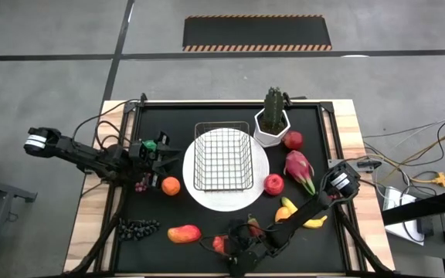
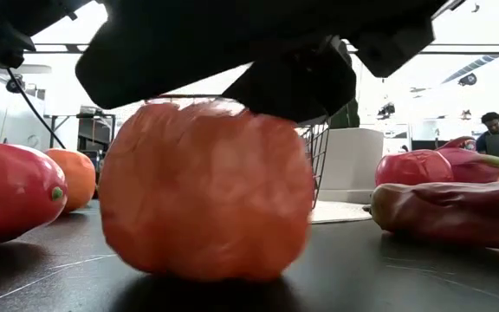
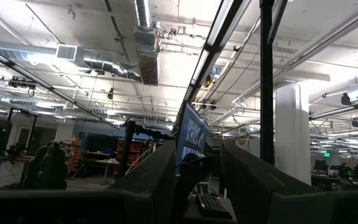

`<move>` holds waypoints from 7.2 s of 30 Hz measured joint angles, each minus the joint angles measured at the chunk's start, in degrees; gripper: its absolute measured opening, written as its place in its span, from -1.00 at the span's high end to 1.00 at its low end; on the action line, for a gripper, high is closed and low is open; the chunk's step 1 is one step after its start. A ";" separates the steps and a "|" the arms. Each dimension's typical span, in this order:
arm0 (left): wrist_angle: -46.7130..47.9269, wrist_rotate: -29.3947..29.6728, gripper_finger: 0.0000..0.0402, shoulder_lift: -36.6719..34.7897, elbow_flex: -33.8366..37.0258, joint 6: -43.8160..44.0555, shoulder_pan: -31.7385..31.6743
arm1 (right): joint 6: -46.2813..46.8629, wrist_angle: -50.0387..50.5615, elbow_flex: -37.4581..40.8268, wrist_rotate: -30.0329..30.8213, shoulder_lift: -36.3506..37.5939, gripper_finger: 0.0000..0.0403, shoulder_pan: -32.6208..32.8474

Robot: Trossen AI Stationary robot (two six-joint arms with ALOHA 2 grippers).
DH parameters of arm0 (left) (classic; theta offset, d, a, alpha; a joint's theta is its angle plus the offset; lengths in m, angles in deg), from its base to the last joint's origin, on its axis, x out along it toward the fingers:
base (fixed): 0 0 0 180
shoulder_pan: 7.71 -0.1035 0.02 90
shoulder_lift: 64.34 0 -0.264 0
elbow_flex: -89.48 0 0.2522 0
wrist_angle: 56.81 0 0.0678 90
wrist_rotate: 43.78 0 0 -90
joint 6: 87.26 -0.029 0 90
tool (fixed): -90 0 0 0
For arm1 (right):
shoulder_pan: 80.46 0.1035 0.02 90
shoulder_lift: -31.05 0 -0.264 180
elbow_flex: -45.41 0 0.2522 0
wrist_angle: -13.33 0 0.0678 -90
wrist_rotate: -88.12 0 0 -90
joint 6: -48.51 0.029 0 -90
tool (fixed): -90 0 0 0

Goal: Build produce basket
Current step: Put the pumpkin into the gold wire basket, then put the orange into the gold wire basket

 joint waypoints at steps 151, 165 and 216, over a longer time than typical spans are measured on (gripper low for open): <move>15.44 6.03 0.44 10.97 -10.24 23.99 1.28 | -40.08 -25.61 50.37 -15.20 57.87 -0.89 -23.39; 84.85 11.85 0.44 3.48 -31.06 56.31 8.74 | -39.43 -21.94 52.68 -15.47 64.04 -0.89 -23.41; 125.93 7.37 -0.51 8.92 -26.81 64.57 10.64 | -37.58 -20.84 52.68 -14.92 63.63 -0.89 -23.41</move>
